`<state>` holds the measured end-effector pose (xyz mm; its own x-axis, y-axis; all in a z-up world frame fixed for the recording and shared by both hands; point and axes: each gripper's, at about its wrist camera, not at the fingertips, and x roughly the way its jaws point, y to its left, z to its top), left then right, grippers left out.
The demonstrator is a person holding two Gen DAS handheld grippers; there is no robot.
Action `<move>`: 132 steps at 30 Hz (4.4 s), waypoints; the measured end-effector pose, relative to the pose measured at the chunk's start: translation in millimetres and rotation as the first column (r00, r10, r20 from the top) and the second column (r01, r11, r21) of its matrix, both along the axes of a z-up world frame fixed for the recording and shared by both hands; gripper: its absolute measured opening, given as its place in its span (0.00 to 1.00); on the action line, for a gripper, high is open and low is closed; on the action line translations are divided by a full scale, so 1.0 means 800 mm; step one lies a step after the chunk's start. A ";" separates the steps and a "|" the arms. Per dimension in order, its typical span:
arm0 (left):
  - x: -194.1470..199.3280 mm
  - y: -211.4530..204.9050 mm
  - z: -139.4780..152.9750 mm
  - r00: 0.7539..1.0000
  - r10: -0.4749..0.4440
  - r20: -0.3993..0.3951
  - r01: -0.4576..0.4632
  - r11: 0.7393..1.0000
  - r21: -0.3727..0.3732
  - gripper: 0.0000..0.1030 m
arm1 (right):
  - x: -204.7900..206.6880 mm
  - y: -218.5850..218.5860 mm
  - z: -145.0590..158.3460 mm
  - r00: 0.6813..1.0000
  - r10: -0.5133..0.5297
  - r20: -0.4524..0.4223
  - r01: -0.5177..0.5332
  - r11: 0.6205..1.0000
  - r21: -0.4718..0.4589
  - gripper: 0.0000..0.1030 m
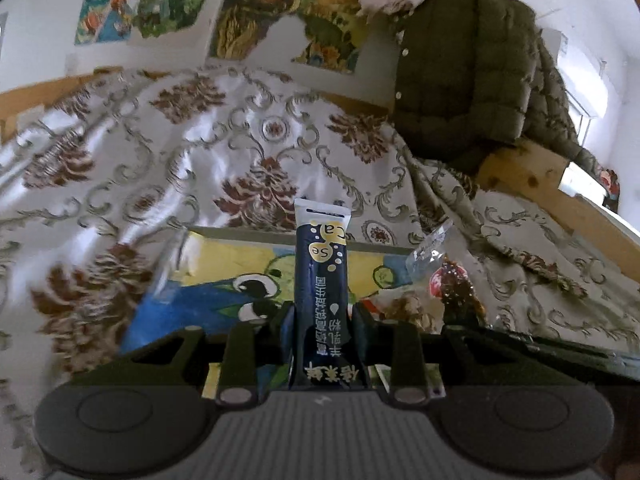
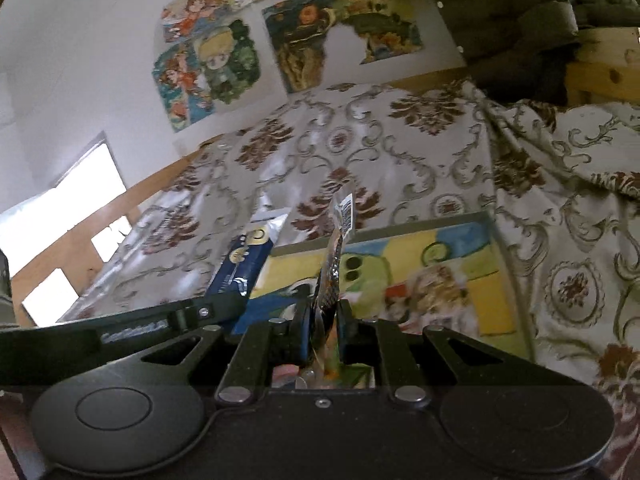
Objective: Organize snacks
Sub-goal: 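Lift the blue stick pack with the left tool while the right tool carries the clear bag to the tray, then open the left tool over the tray while the right tool releases the clear bag there, then withdraw both open tools and hold them above the remaining snacks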
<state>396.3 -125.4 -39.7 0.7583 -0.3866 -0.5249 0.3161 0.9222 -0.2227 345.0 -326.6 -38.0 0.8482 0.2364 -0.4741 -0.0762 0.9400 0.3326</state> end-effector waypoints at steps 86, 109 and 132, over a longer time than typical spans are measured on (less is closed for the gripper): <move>-0.345 0.105 0.042 0.973 0.205 0.107 -0.218 0.966 0.137 1.00 | -0.352 0.041 0.066 0.948 -0.317 0.039 0.316 0.913 -0.259 0.99; -0.349 0.100 0.006 0.984 0.175 -0.002 -0.169 0.953 0.253 1.00 | -0.350 0.066 0.034 0.934 -0.324 -0.149 0.257 0.902 -0.346 0.99; -0.311 0.091 -0.017 0.980 0.182 -0.074 -0.156 0.949 0.274 1.00 | -0.307 0.068 0.008 0.912 -0.279 -0.300 0.163 0.920 -0.357 0.99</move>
<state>147.3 -52.3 -52.9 0.7405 -0.0938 -0.6655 0.1396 0.9901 0.0158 99.0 -272.5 -31.5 0.6342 -0.1503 -0.7584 0.2090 0.9777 -0.0190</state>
